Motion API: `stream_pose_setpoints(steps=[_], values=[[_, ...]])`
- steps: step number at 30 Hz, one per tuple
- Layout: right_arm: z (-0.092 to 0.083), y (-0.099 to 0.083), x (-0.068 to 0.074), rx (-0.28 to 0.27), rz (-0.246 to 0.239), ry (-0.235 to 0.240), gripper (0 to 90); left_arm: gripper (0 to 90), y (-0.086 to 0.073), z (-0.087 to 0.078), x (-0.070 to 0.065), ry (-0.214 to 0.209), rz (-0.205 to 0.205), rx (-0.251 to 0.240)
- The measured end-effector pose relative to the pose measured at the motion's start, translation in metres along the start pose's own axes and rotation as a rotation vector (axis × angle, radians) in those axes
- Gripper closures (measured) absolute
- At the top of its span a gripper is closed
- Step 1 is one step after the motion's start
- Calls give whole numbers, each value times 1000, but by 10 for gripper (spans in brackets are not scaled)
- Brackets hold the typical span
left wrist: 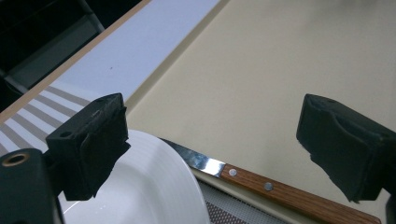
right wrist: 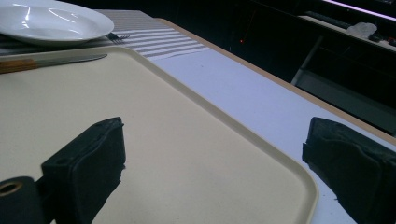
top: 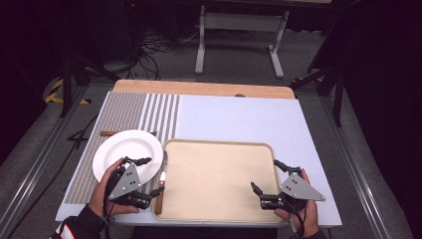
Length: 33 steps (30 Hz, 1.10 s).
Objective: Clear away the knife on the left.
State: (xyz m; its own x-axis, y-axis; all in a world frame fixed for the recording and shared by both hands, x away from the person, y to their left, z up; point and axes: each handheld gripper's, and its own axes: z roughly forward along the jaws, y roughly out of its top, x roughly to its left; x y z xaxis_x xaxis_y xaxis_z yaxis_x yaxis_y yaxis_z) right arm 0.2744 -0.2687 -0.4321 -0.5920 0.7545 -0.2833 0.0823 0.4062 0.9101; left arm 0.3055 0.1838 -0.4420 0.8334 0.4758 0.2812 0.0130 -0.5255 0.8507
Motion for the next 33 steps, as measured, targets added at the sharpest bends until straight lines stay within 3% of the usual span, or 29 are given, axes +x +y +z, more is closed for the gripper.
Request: stream_pose_setpoints(steps=[16,23,33], values=[[-1,1,-1,-8,4,21,57,89,-6,-13,11,45,-24,-32],[5,4,0,-12,-4,36,58,96,-11,-19,14,58,-22,-13],[13,7,1,-14,-20,57,56,91,-20,-28,18,85,-50,-2]])
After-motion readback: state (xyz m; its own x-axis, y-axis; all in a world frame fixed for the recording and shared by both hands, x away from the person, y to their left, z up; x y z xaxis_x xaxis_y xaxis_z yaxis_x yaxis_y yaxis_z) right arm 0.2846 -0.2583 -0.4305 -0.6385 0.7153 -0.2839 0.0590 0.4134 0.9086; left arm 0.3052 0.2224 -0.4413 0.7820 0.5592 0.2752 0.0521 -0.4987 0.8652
